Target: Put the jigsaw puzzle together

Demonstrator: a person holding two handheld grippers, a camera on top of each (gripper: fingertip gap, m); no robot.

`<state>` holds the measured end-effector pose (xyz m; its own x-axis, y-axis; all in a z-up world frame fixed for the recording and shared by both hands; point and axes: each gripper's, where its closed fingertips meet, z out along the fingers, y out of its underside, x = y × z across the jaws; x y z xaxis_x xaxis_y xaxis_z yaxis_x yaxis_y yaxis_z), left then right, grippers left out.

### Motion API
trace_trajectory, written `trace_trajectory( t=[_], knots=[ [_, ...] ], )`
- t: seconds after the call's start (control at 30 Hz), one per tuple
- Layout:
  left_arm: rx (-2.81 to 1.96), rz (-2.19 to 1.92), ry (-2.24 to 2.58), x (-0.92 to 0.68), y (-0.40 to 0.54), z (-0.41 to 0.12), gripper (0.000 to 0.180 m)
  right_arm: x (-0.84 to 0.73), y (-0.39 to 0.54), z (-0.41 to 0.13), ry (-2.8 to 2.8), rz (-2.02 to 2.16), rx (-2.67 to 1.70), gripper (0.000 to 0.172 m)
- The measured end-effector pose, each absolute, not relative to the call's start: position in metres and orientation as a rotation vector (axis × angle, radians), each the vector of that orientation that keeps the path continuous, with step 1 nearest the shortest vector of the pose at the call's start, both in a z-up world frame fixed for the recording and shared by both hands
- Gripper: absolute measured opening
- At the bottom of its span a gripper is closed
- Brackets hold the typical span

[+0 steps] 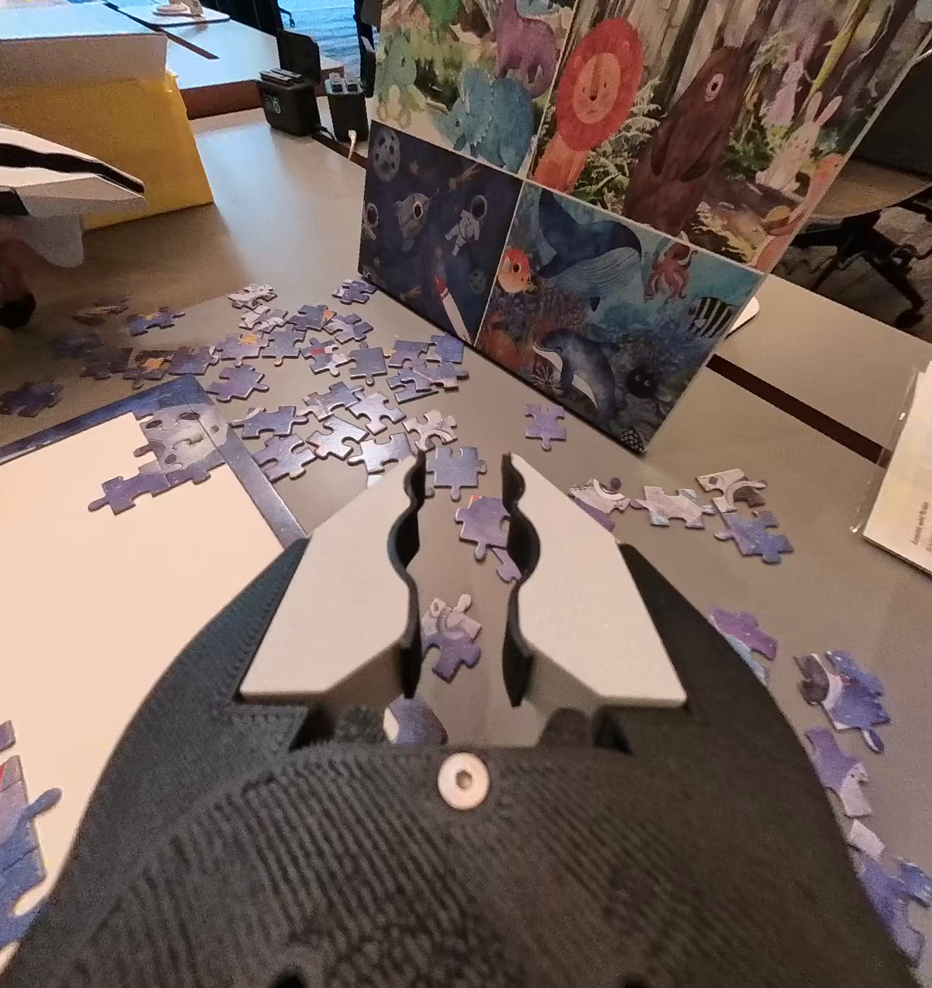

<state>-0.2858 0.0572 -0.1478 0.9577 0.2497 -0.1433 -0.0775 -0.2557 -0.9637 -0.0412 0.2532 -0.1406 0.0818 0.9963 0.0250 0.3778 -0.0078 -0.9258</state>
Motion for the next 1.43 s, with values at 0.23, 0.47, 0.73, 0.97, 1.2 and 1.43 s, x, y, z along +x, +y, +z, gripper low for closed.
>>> trace_trajectory(
  t=[0.23, 0.47, 0.73, 0.97, 1.2, 1.43],
  knots=[
    [-1.771, 0.281, -0.143, -0.277, 0.053, -0.144, 0.01, -0.042, 0.255, -0.146, -1.437, 0.887, -1.511, 0.026],
    [-1.745, 0.297, -0.173, -0.276, 0.047, -0.138, 0.01, -0.044, 0.262, -0.157, -1.43, 0.862, -1.517, 0.026],
    [-1.729, 0.191, -0.253, -0.279, 0.039, -0.136, 0.009, -0.046, 0.258, -0.142, -1.24, 0.99, -1.562, 0.028],
    [-1.793, 0.265, -0.22, -0.285, 0.041, -0.142, 0.009, -0.04, 0.262, -0.142, -1.091, 1.077, -1.592, 0.025],
    [-1.83, 0.363, -0.191, -0.287, 0.042, -0.148, 0.01, -0.035, 0.263, -0.14, -1.058, 1.271, -1.591, 0.029],
    [-1.818, 0.352, -0.24, -0.293, 0.04, -0.149, 0.011, -0.04, 0.249, -0.143, -1.156, 1.22, -1.566, 0.03]
  ],
)
